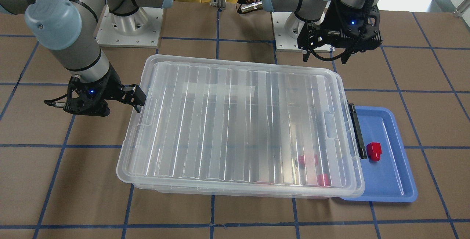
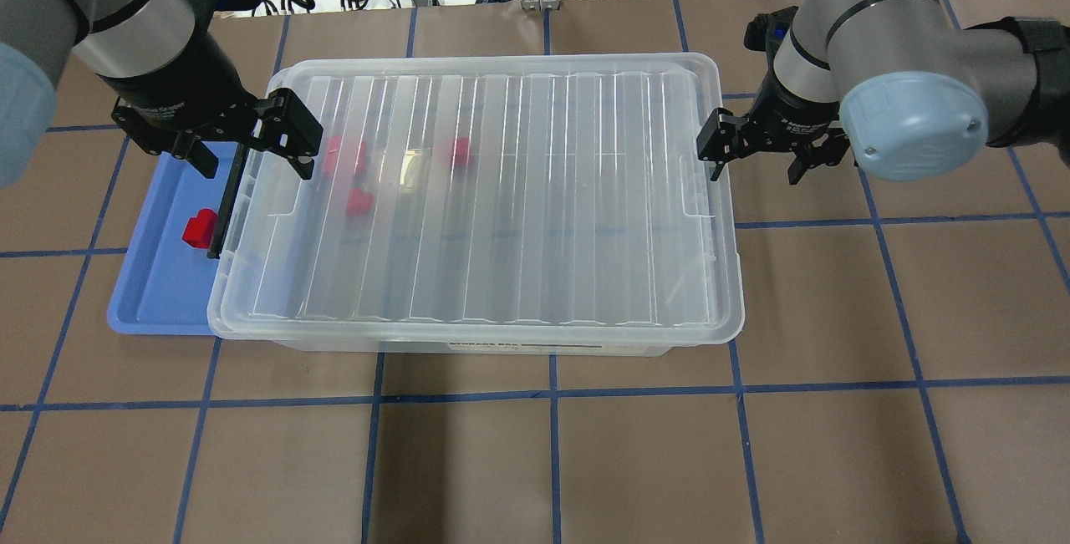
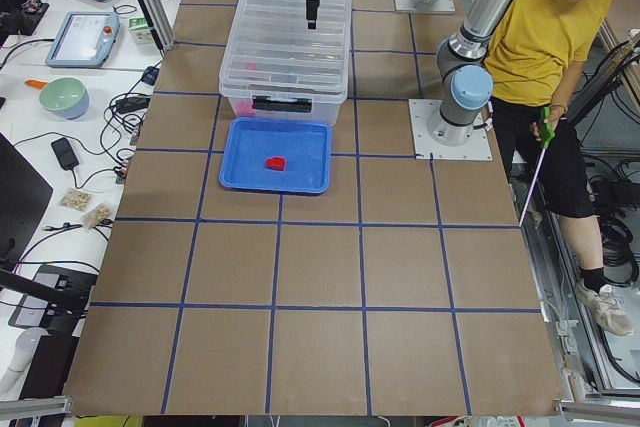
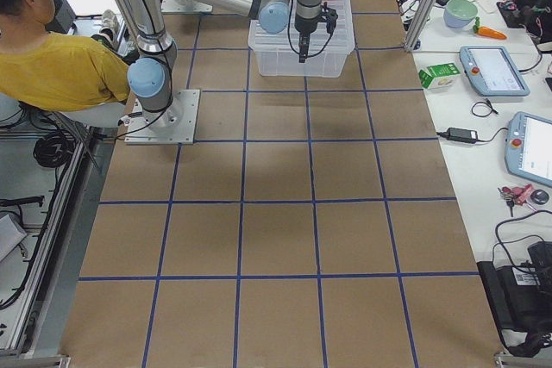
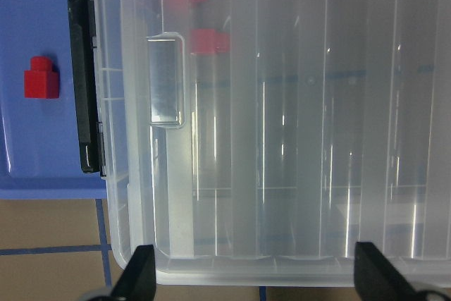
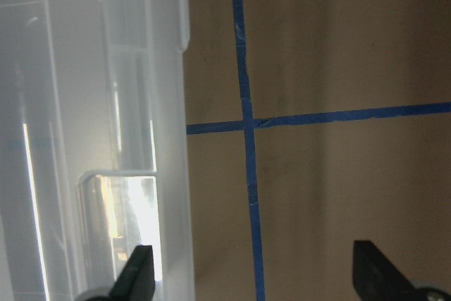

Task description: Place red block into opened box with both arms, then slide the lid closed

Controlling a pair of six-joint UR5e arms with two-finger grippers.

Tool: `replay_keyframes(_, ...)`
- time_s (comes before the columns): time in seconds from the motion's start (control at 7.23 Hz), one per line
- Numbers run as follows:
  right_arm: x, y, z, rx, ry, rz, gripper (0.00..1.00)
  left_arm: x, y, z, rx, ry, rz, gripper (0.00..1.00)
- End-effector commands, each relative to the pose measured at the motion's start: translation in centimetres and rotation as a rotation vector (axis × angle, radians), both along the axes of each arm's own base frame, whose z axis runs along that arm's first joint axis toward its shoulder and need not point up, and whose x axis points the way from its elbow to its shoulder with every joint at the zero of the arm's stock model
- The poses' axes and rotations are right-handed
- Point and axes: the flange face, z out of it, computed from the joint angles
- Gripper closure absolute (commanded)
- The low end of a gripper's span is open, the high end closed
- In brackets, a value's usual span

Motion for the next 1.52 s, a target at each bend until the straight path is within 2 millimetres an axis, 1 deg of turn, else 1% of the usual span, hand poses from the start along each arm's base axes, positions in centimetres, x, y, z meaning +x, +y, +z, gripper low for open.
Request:
replay_keyframes(0.0,-0.2,-0.5,-1.7,0.034,0.013,-0.002,0.00,0.0,0.0,0.0,-0.002,0.001,0.000,0.00)
replay_keyframes(0.28,-0.2,-0.7,-2.0,0.038,0.014,0.004,0.00,0.1,-0.1,0.0,-0.002,0.001,0.003,0.00)
replay_keyframes(0.69,-0.6,-0.8,-1.9,0.035,0.016,0.012,0.00,0.1,-0.1,0.0,-0.002,0.001,0.003,0.00)
replay_keyframes(0.83,-1.2,-0.9,-1.9,0.036,0.030,0.005,0.00,0.2,-0.1,0.0,-0.002,0.001,0.005,0.00)
replay_keyframes(0.97,-2.8,-1.1,-2.2,0.043,0.051,0.012,0.00,0.2,-0.1,0.0,-0.002,0.001,0.005,0.00)
replay_keyframes(1.11,-4.5,-1.3,-2.2,0.045,0.050,0.064,0.00,0.2,-0.1,0.0,-0.002,0.001,0.005,0.00)
replay_keyframes(1.25,-6.0,-1.4,-2.2,0.052,0.049,0.054,0.00,0.1,-0.1,0.0,-0.002,0.001,0.003,0.00)
replay_keyframes(1.38,-6.9,-1.5,-2.3,0.057,0.048,0.037,0.00,0.2,-0.1,0.0,-0.002,0.001,0.005,0.00)
